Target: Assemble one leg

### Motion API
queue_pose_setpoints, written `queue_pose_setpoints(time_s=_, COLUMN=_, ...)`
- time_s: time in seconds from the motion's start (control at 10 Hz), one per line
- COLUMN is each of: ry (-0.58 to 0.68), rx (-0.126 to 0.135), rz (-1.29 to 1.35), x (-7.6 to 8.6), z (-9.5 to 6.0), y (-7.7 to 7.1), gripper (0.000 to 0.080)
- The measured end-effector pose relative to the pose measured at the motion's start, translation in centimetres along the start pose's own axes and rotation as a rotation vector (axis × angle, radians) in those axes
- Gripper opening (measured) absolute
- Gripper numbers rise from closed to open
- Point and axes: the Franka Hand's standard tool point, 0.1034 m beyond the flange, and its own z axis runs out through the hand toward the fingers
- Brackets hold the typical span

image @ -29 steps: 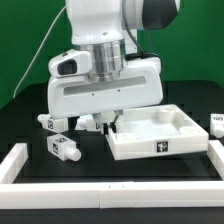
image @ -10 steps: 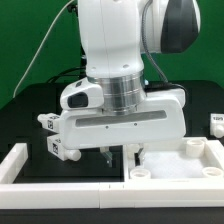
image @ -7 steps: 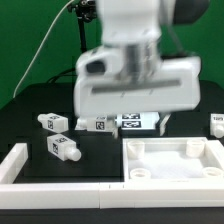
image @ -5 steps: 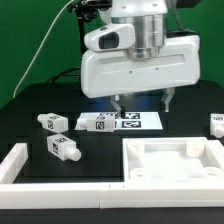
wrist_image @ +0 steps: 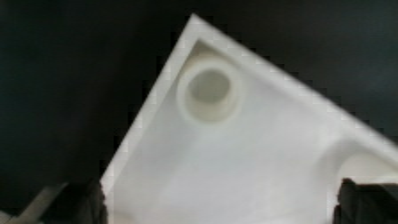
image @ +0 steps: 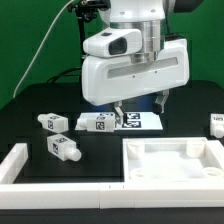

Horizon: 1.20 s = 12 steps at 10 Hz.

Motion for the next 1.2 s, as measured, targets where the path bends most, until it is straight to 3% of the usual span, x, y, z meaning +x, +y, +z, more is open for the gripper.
queue_pose_setpoints(time_s=0.2, ry=0.008, rx=-0.032, rz=-0.128, x=-4.4, z=-0.1, y=-1.6, gripper=0.0648)
queue_pose_setpoints(time_s=0.3, ry=0.022, rx=-0.045, rz=-0.194, x=-5.0, z=-0.1, y=-1.6, gripper=0.0648)
queue_pose_setpoints(time_s=0.7, ry=0.005, rx=-0.048, rz=-0.463, x=-5.3, z=0.3, y=-1.4, gripper=0.0648)
queue_pose_setpoints(time_s=0.8, ry=-0.012, rx=-0.059, rz=-0.526, x=-6.8, z=1.1, y=-1.4, gripper=0.0648)
queue_pose_setpoints(time_s=0.9, ry=-0.023, rx=-0.075, rz=-0.562, x=-9.3, z=2.0, y=-2.1, gripper=0.0648)
queue_pose_setpoints(time_s=1.1, ry=-0.027, rx=-0.082, rz=-0.518, x=-12.8, z=3.3, y=-2.6, gripper=0.0648)
queue_pose_setpoints(time_s=1.2, ry=-0.041, rx=-0.070, rz=-0.509, x=-12.1, z=3.2, y=-2.9, gripper=0.0648)
